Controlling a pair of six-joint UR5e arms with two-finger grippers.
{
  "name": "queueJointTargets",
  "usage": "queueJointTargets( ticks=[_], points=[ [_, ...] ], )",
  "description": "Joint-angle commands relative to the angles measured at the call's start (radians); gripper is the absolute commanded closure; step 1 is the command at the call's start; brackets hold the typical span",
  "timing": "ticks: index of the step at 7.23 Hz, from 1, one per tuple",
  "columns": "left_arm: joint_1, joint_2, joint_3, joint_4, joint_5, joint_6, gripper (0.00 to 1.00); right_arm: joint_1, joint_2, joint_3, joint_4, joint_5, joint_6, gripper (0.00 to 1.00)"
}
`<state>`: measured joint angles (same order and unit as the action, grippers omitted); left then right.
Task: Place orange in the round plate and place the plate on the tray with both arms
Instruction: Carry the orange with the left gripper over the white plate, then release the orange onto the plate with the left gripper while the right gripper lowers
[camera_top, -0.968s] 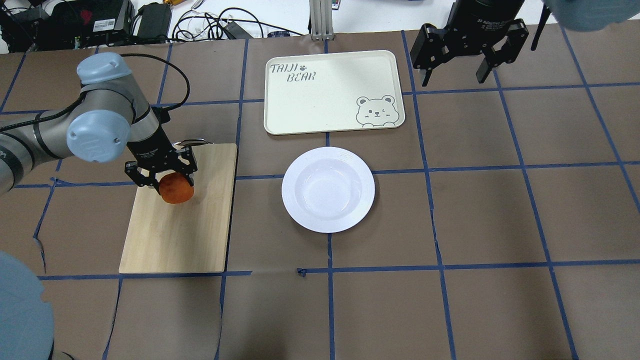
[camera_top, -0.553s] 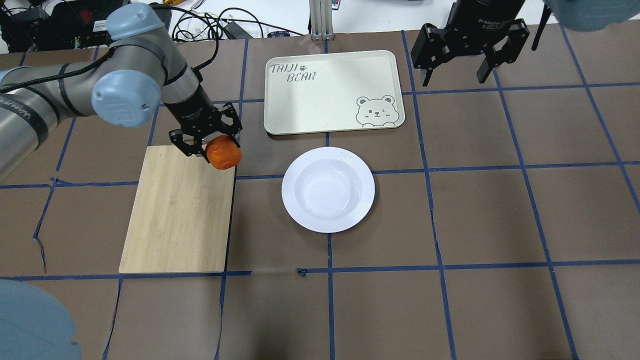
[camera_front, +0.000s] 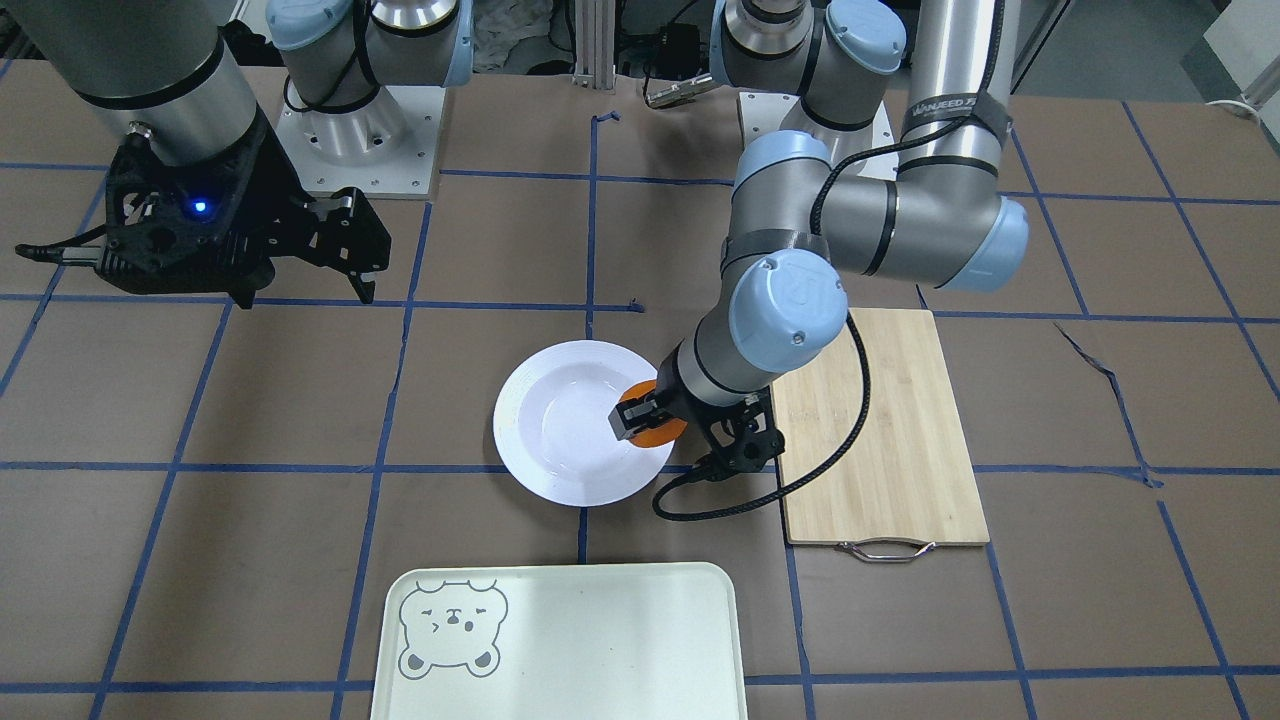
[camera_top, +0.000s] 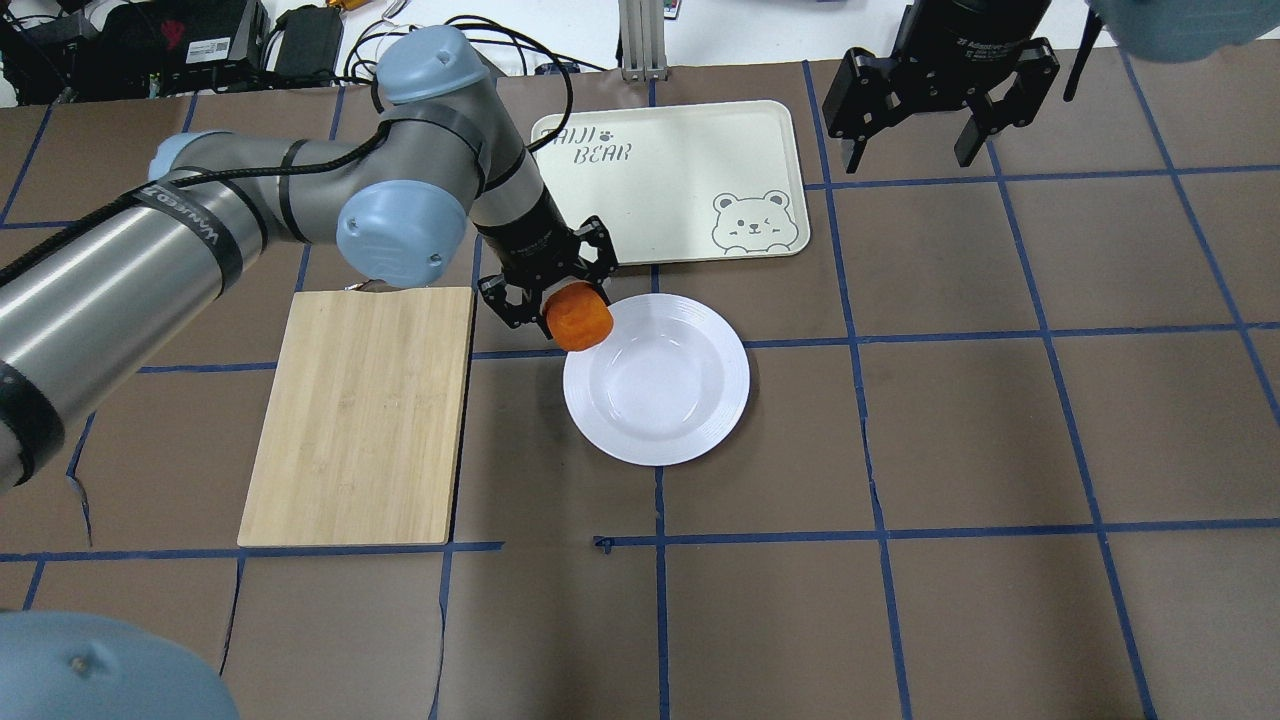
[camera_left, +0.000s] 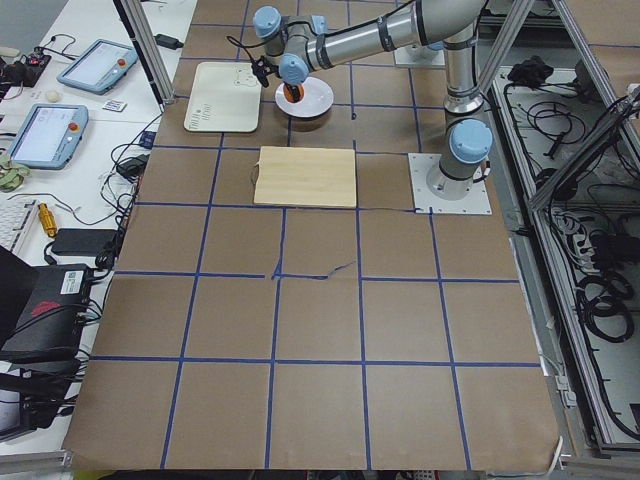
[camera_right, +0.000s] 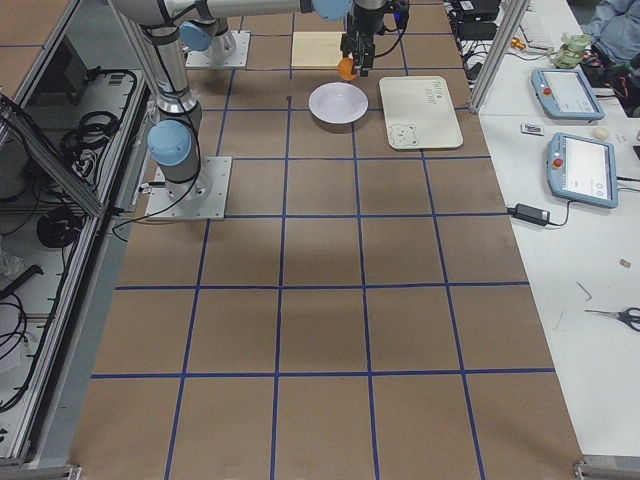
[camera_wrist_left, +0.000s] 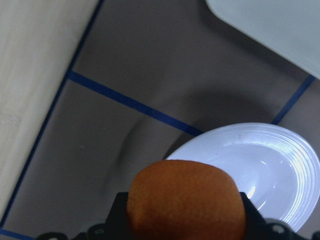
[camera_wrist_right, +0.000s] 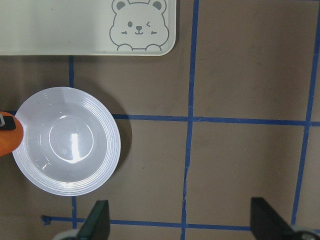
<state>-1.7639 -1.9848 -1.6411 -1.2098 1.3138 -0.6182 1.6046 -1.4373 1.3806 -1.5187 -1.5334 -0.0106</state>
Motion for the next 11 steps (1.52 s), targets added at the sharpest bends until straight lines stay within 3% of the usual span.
queueJointTargets(
  ticks=[1,2,3,4,6,7,9,11],
  points=[
    [-0.063,-0.048,-0.019,0.09,-0.002,-0.021,0.62,0.0,0.0,0.002,0.0,-0.001,-0.003,0.0],
    [-0.071,-0.052,-0.02,0.088,-0.002,-0.032,0.56,0.0,0.0,0.002,0.0,-0.002,-0.005,0.0],
    [-0.084,-0.058,-0.022,0.087,-0.002,-0.07,0.21,0.0,0.0,0.002,0.0,0.005,0.0,0.0],
    [-0.103,-0.057,-0.017,0.091,0.001,-0.104,0.0,0.003,0.001,0.002,-0.001,0.012,0.006,0.0],
    [-0.092,-0.016,0.003,0.091,0.062,-0.03,0.0,0.003,0.014,0.036,-0.021,0.051,0.007,0.0],
    [-0.066,-0.002,0.045,0.082,0.202,0.065,0.0,-0.011,0.024,0.058,-0.031,0.097,0.011,0.0],
    [0.093,0.032,0.121,-0.002,0.237,0.228,0.0,-0.064,0.115,0.092,-0.079,0.183,0.004,0.0],
    [0.254,0.076,0.121,-0.016,0.237,0.493,0.0,-0.068,0.159,0.191,-0.201,0.202,0.008,0.0]
  ],
)
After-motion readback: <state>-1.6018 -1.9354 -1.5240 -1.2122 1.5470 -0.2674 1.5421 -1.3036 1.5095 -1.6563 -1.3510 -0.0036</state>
